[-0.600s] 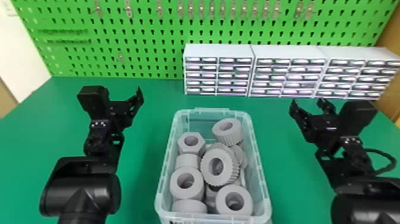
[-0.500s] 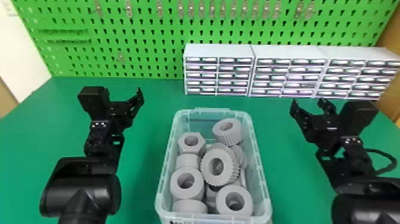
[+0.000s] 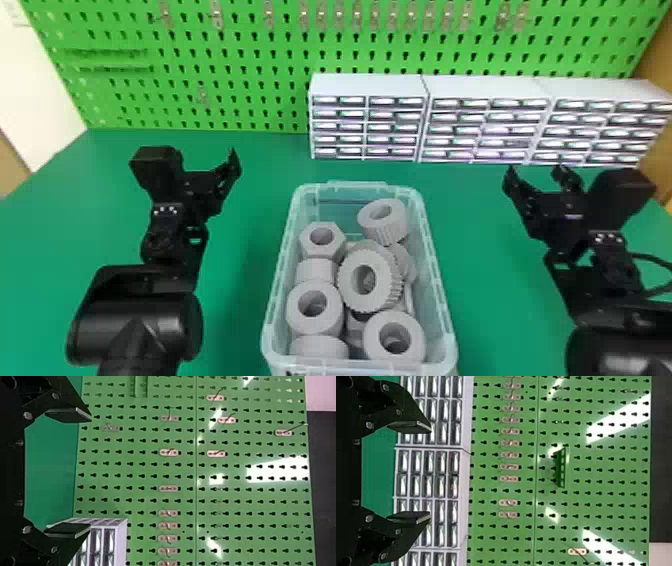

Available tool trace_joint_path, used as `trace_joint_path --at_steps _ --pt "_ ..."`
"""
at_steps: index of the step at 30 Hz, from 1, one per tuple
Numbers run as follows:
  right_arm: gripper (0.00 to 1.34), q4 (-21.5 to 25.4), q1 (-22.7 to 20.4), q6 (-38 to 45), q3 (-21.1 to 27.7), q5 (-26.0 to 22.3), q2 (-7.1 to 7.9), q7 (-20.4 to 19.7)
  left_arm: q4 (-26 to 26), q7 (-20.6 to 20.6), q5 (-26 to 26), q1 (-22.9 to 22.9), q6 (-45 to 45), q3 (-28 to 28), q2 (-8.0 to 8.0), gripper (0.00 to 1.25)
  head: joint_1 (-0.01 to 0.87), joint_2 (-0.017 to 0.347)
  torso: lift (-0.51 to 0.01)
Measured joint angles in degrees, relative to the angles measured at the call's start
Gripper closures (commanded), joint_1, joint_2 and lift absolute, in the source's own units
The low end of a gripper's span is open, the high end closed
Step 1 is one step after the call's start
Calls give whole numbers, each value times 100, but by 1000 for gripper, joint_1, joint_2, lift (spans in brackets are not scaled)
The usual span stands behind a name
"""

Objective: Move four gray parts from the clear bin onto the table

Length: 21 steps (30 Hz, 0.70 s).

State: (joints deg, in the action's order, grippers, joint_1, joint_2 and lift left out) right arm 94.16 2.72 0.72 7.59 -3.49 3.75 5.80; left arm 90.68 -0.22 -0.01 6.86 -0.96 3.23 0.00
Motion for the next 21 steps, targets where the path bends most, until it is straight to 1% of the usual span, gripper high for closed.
trace_joint_path --at_steps 7,17,21 --pt "495 27 -44 -1 13 -66 67 0 -7 3 26 4 18 12 0 295 693 72 -52" --pt "495 38 -18 14 3 -18 82 0 -19 -3 28 -1 26 -2 0 295 693 72 -52" --pt "495 205 -17 247 -14 30 96 0 -22 -3 28 -8 26 -7 0 295 693 72 -52"
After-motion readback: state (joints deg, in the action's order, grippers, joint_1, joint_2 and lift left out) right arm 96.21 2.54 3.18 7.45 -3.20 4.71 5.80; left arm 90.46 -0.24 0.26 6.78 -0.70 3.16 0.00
